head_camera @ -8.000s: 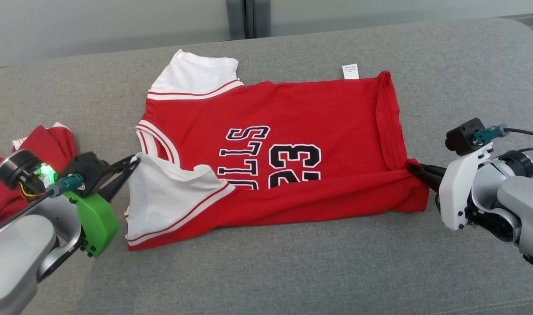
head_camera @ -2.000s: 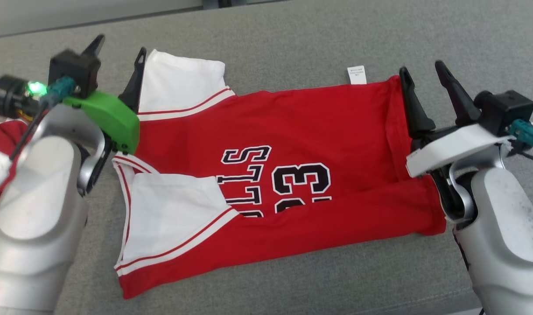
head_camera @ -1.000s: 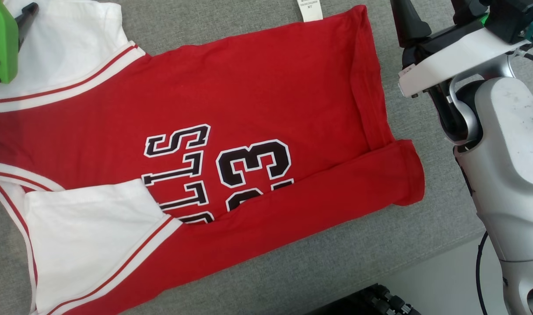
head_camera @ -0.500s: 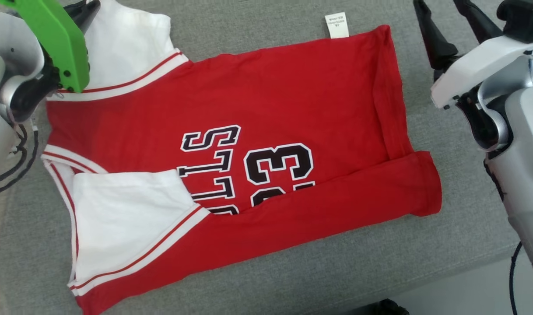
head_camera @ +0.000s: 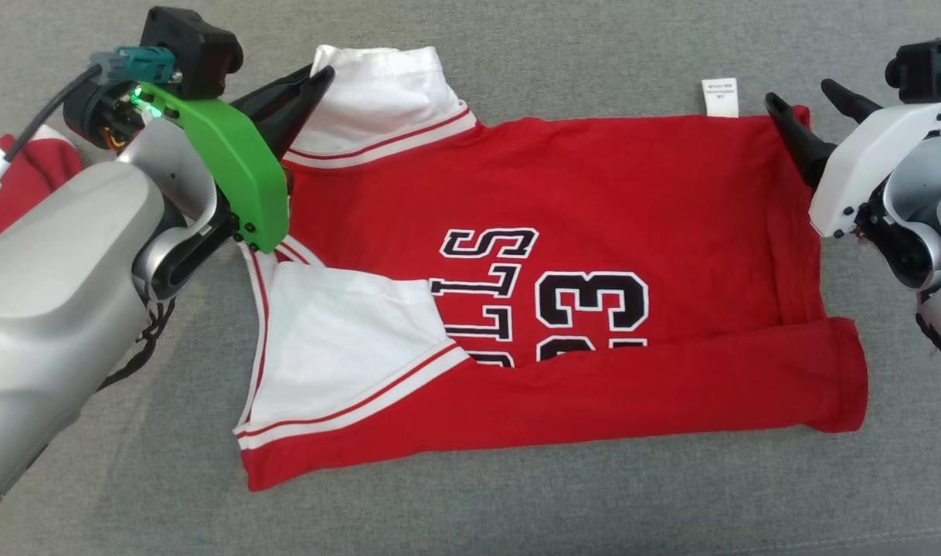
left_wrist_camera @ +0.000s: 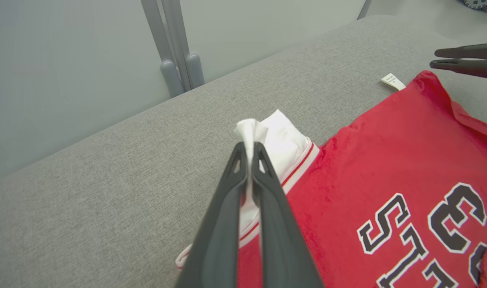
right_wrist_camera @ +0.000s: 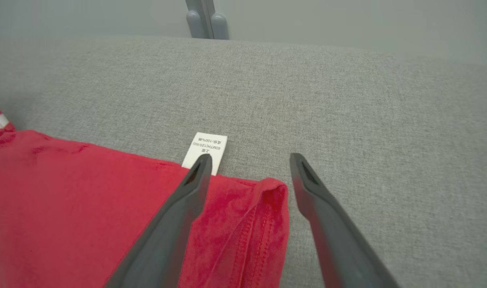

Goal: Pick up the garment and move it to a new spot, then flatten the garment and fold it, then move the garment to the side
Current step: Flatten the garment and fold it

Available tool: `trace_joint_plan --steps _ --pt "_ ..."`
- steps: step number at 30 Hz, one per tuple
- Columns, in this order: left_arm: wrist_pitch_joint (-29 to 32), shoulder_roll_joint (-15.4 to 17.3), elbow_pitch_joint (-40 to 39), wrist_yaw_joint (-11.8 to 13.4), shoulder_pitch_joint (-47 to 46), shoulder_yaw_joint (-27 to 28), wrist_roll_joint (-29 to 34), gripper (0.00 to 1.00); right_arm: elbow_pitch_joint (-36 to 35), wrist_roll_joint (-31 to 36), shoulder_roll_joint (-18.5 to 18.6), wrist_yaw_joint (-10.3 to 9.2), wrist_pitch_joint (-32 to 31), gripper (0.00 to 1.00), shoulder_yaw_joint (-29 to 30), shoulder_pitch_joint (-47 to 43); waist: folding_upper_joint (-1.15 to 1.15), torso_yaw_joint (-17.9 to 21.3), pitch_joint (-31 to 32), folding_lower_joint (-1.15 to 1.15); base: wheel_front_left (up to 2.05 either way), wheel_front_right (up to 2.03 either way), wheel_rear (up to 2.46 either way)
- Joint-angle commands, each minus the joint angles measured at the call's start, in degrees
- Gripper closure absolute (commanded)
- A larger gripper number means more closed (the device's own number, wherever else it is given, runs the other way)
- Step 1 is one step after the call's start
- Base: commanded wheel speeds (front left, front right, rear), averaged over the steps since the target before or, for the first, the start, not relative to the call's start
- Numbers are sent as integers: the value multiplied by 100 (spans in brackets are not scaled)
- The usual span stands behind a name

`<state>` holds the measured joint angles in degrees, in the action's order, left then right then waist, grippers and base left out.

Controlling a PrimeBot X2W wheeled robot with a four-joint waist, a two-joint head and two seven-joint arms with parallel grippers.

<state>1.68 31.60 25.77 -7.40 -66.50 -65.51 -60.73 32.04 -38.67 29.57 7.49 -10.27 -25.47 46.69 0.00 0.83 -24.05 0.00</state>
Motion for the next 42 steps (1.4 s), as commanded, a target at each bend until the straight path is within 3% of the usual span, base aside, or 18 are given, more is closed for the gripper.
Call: trace_joint_plan --steps 1,10,25,26,27,37,42 --pt "-58 -32 -31 -8 117 -64 46 100 115 -31 83 0 -60 0 -111 86 0 -281 127 0 0 0 0" --pt "-164 -101 -66 -8 1 -248 115 100 859 -96 306 0 -357 0 -602 384 0 -328 -24 0 0 0 0" --pt "-280 -89 49 -8 -180 -394 134 100 1402 -404 98 1 -93 1 -921 595 0 -237 -205 0 0 0 0" --pt "-282 -86 94 -8 -182 -400 130 100 1403 -393 122 1 -78 73 -989 612 0 -229 -197 0 0 0 0" --pt "-288 -79 142 -8 -190 -405 152 100 1397 -399 142 1 -60 100 -1035 625 0 -223 -188 0 0 0 0" --pt "-904 -159 770 93 -363 -255 356 100 1121 -626 358 -2 761 100 -1181 927 0 -182 -125 0 0 0 0" --pt "-1368 -349 1255 198 -524 -17 366 100 1210 -616 277 -2 1297 100 -1283 1007 0 -173 -125 0 0 0 0"
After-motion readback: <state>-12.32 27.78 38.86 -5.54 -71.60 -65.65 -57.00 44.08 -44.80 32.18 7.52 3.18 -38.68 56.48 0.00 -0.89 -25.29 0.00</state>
